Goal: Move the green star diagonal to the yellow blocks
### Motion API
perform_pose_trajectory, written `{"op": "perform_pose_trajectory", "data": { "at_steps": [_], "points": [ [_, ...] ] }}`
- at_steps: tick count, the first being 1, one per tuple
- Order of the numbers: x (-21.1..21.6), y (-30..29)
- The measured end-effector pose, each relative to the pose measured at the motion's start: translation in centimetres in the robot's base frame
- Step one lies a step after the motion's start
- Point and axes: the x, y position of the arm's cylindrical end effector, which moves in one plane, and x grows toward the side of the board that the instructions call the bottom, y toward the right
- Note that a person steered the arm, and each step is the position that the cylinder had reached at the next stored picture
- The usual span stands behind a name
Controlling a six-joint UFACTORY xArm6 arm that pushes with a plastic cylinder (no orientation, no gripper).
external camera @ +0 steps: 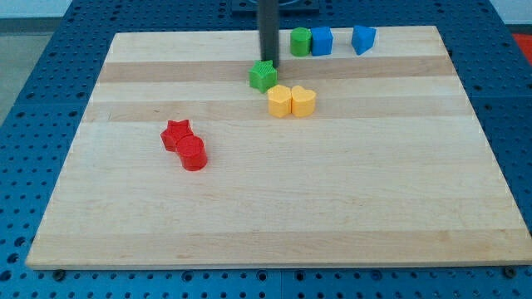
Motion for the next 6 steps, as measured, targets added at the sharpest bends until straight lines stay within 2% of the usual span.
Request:
{"op": "perform_pose_trajectory", "data": {
  "at_steps": [1,2,5,6],
  "points": [
    [1.4,3.3],
    [3.7,1.6],
    [-0.1,-16.5],
    [-4.0,-16.1]
  ]
}}
